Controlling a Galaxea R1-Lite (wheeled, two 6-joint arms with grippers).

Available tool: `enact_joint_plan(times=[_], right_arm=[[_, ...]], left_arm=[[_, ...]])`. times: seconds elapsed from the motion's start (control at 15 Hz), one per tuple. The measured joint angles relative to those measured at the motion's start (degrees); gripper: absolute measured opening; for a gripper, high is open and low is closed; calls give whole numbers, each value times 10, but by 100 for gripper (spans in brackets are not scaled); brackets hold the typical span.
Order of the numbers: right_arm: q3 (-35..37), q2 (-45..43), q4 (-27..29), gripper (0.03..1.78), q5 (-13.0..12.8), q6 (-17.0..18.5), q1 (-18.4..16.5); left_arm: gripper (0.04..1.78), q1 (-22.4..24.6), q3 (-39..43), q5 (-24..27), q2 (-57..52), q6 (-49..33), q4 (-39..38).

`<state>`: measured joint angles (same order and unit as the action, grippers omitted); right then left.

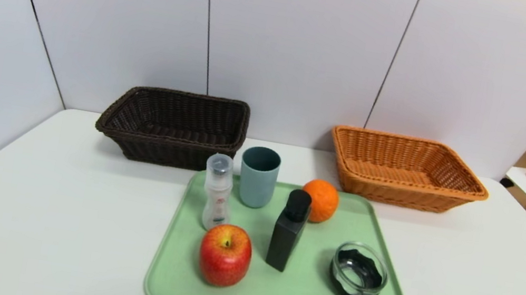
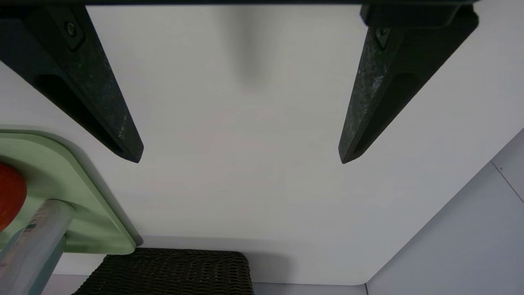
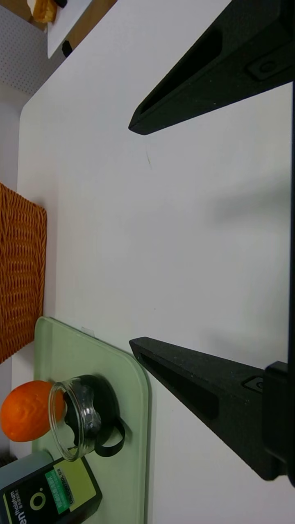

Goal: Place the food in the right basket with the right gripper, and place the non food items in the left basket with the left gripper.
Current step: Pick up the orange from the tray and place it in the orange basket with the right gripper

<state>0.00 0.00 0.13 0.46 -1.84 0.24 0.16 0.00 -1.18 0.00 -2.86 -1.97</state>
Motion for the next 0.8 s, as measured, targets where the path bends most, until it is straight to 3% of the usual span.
enact_joint_plan(times=[0.47, 0.6, 0.8], right_arm=[[-22, 1, 8, 171, -2, 14, 0], [-98, 17, 54, 171, 15, 20, 0], [-278, 99, 182, 171, 50, 64, 3]], left_arm=[[169, 0, -20, 0, 0, -2, 5], [169, 0, -83, 5, 5, -1, 44], [169, 0, -215, 20, 42, -2, 155]])
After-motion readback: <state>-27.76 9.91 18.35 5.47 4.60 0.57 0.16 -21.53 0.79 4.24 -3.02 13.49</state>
